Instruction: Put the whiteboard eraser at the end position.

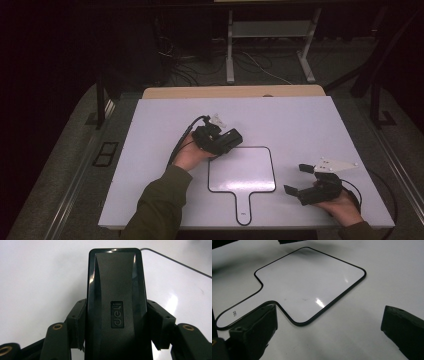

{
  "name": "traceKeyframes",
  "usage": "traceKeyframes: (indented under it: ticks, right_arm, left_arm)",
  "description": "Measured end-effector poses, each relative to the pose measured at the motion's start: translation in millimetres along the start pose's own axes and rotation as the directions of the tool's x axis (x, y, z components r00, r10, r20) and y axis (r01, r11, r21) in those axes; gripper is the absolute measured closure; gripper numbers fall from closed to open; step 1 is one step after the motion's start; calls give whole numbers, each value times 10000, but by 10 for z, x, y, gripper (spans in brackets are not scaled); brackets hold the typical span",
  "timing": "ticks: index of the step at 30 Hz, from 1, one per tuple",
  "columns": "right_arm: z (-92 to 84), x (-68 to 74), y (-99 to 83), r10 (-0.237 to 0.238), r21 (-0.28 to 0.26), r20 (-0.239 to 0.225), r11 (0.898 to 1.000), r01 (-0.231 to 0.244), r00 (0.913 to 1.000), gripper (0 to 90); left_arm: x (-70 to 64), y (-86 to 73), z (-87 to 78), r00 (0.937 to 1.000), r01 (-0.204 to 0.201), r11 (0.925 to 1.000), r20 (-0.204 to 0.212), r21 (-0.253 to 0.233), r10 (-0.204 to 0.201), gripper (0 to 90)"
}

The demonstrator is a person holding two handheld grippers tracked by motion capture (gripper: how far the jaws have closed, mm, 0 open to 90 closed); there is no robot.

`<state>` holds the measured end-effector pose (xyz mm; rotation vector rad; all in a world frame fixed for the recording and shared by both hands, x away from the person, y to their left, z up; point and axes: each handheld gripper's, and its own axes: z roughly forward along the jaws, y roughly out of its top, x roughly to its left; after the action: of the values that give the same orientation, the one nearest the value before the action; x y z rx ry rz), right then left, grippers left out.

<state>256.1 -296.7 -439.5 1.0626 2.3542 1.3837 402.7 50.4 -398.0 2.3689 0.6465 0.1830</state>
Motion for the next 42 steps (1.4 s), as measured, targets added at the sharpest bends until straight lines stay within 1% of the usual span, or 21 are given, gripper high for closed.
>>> traceKeyframes:
  ticks: [3,4,5,8,10,13,14,15,17,18,19,23,26,29,31,32,33,35,39,40,42]
  right_arm:
    - [1,-4,-2,21,-1,8,10000,-21,10000,0]
    - [0,-4,-3,25,-3,9,10000,-25,10000,0]
    - [-2,-4,-3,37,-5,14,10000,-37,10000,0]
    - [-5,-5,-4,56,-20,23,10000,-56,10000,0]
    - [-8,-3,-3,69,-39,9,10000,-69,10000,0]
    - [-16,-2,-4,73,-58,18,10000,-73,10000,0]
    - [-16,-3,-5,68,-57,15,10000,-68,10000,0]
    - [-17,-5,-6,67,-53,9,10000,-67,10000,0]
    - [-17,-7,-7,74,-49,0,10000,-74,10000,0]
    - [-16,-7,-8,71,-46,-6,10000,-71,10000,0]
    - [-16,-6,-8,75,-36,-17,10000,-75,10000,0]
    - [-21,-6,-6,58,-75,-23,10000,-59,10000,0]
    - [-28,-14,-9,114,-80,-37,9999,-115,9999,0]
    - [-29,-30,-13,136,-111,-49,9998,-137,9999,0]
    - [-30,-30,-15,140,-115,-64,9998,-140,9999,0]
    - [-30,-28,-15,135,-103,-78,9999,-136,9999,0]
    - [-30,-27,-16,115,-97,-74,9999,-116,9999,0]
    - [-30,-27,-17,144,-141,-74,9998,-145,9999,0]
    - [-29,-34,-19,196,-129,-46,9997,-197,9998,0]
    - [-28,-35,-19,177,-123,-47,9998,-177,9998,0]
    - [-31,-34,-18,166,-139,-46,9998,-167,9999,0]
  left_arm:
    - [84,71,40,9999,-30,9998,-122,-176,28,392]
    - [106,87,58,9999,84,9995,-143,-317,-88,392]
    - [134,105,61,9999,58,9997,-122,-250,-61,391]
    - [235,168,116,9995,286,9990,-128,-336,-290,391]
    - [297,196,150,9992,337,9990,-188,-279,-343,391]
    - [419,239,203,9995,228,9996,-230,-140,-231,391]
    - [440,251,228,9991,356,9991,-237,-248,-362,391]
    - [467,261,244,9990,359,9991,-254,-221,-364,391]
    - [486,285,290,9976,630,9972,-249,-396,-640,391]
    - [511,302,304,9984,465,9988,-326,-147,-470,391]
    - [522,325,347,9976,545,9984,-416,-127,-550,391]
    - [580,395,455,9978,426,9990,-504,101,-420,391]
    - [603,446,542,9978,384,9992,-537,141,-376,391]
    - [613,493,627,9967,383,9987,-725,341,-357,390]
    - [634,515,680,9964,516,9979,-687,389,-488,390]
    - [631,521,721,9952,741,9971,-652,179,-728,391]
    - [639,527,750,9952,756,9970,-635,155,-744,390]
    - [644,542,795,9960,686,9971,-604,337,-665,390]
    - [658,558,877,9954,668,9958,-735,622,-622,390]
    - [665,562,887,9952,700,9954,-735,648,-651,390]
    - [663,565,910,9950,797,9958,-633,457,-767,390]
